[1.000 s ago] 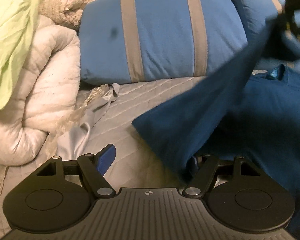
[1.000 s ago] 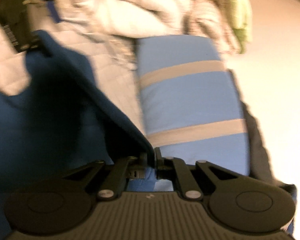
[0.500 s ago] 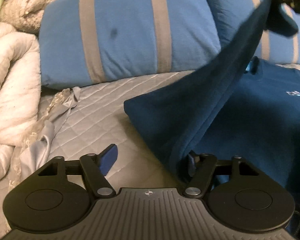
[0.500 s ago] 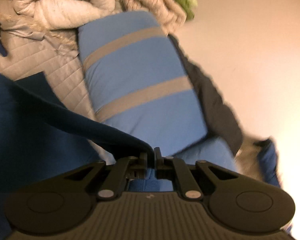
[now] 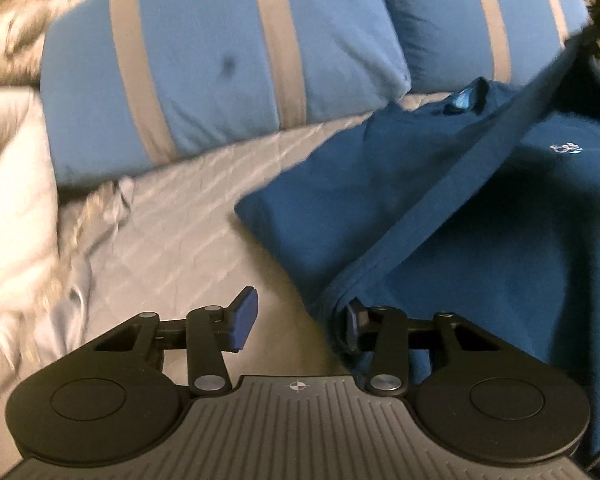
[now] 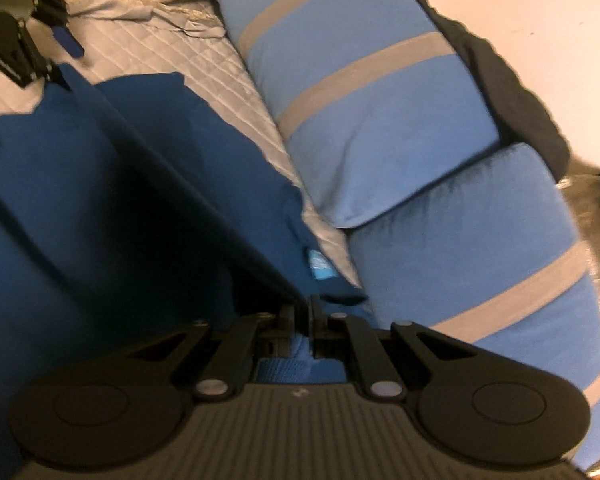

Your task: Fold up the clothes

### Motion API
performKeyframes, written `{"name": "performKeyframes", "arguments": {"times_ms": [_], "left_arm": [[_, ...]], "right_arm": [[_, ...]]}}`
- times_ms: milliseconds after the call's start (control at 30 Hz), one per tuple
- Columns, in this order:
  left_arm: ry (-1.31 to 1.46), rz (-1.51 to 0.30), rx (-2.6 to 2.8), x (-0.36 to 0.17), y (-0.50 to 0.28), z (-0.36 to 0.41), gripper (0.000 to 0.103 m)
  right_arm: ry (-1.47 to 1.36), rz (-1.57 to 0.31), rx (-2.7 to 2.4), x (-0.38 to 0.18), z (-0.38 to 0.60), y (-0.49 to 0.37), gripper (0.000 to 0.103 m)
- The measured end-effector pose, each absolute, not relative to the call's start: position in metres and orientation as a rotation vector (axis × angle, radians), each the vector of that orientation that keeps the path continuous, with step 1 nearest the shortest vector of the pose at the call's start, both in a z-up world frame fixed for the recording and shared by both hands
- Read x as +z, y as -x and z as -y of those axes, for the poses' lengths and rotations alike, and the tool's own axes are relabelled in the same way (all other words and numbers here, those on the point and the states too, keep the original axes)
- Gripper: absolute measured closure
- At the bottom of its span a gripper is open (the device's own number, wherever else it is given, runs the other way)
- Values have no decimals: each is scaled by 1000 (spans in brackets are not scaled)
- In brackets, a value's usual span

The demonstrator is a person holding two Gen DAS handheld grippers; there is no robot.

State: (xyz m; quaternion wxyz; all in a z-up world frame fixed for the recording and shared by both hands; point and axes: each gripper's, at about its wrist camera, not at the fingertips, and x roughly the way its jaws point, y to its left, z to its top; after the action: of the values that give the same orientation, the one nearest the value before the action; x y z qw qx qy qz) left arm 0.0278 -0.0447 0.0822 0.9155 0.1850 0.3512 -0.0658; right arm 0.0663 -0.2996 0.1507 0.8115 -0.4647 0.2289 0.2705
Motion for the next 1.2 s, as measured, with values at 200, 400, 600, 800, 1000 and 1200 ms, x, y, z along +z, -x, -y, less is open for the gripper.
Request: {"name": "performKeyframes", "arguments": {"times_ms": [200, 400, 600, 800, 1000, 1200], "left_arm": [[-526, -688, -145, 73, -27, 68, 58], [-565, -770, -103, 54, -30, 66, 57], [-568, -747, -135, 63, -13, 64, 39], [-495, -743, -158, 77, 9, 53, 34], [-412, -691, -138, 110, 32, 37, 34], [-351, -614, -114, 150, 46, 30, 34]], "right_arm": [[1093, -570, 631, 128, 317, -27, 95], [1184, -654, 688, 103, 335, 13, 54], [988, -704, 698, 102, 388, 26, 25], [809, -704, 693, 118, 429, 16, 21], [766, -704, 748, 110, 426, 11, 24], [899, -719, 739, 78, 397, 0, 56]]}}
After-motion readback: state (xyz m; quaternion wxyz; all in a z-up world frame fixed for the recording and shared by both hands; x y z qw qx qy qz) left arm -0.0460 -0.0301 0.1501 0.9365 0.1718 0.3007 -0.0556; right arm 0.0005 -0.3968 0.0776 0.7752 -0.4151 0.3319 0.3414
